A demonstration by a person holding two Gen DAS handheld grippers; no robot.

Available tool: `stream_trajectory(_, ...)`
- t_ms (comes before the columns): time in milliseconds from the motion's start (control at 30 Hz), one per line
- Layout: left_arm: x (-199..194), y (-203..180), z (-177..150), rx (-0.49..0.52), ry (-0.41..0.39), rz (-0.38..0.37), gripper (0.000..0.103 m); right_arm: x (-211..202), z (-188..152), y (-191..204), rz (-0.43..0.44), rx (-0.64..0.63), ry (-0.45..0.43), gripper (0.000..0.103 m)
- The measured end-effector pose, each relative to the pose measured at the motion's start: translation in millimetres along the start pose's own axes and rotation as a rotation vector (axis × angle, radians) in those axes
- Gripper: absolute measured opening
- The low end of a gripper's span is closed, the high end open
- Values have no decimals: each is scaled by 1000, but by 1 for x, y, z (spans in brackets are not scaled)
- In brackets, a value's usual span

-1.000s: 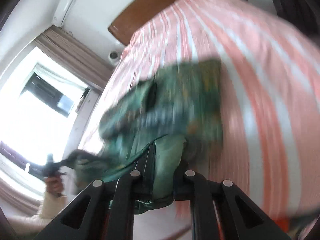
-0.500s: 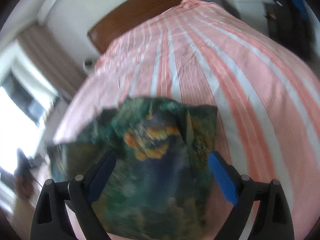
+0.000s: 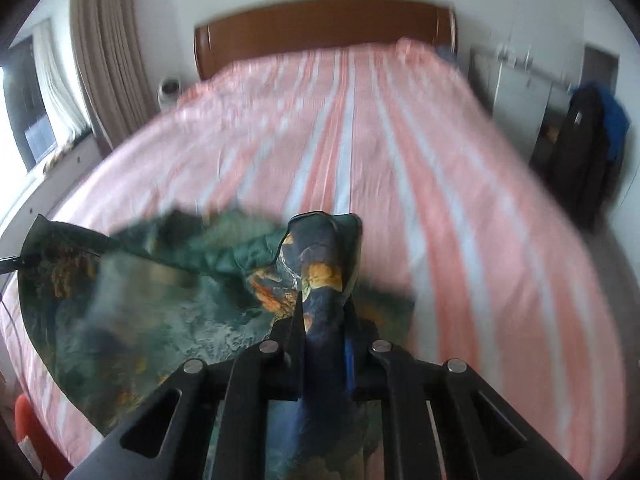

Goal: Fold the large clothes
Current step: 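Lift the jacket's hem with the right gripper while the left gripper grasps the other hem corner, then hold the jacket hem up with both grippers and fold it toward the collar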

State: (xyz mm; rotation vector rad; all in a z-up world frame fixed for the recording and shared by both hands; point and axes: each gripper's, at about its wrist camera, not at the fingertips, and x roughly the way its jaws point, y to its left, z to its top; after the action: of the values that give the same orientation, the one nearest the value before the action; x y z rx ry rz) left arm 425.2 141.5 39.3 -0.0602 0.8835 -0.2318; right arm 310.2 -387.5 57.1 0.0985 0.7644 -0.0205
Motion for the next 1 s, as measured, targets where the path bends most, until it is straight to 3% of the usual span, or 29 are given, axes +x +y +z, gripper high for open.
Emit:
stream_trajectory(67, 1, -11, 23, 30, -93, 77, 7, -13, 27, 2, -19, -7, -94, 13)
stream_trajectory(167, 38, -21, 38, 80, -139, 193, 7, 1, 55, 12, -81, -24, -178, 13)
stream_trajectory(267, 113, -15, 26, 103, -39, 275, 7, 52, 57, 17, -154, -43, -157, 13)
stream_trajectory(333, 161, -7, 1, 125, 54, 293, 9, 109, 36, 17, -195, -61, -45, 13)
stream_trajectory(400, 182, -3, -19, 126, 53, 272, 9, 160, 1, 14, -201, -72, 85, 13)
stream_trajectory(467, 184, 1, -25, 101, 16, 247, 11, 181, -25, 9, -169, -34, 117, 14)
stream_trajectory(600, 187, 16, -30, 16, 2, 179, 13, 178, -29, 1, -151, 5, 79, 15)
stream_trajectory(833, 186, 14, -35, 0, -26, 165, 16, 168, -41, -7, -171, -7, 62, 17)
stream_trajectory(1000, 185, 19, -36, -34, -30, 163, 23, 173, -37, -7, -130, 28, 53, 18)
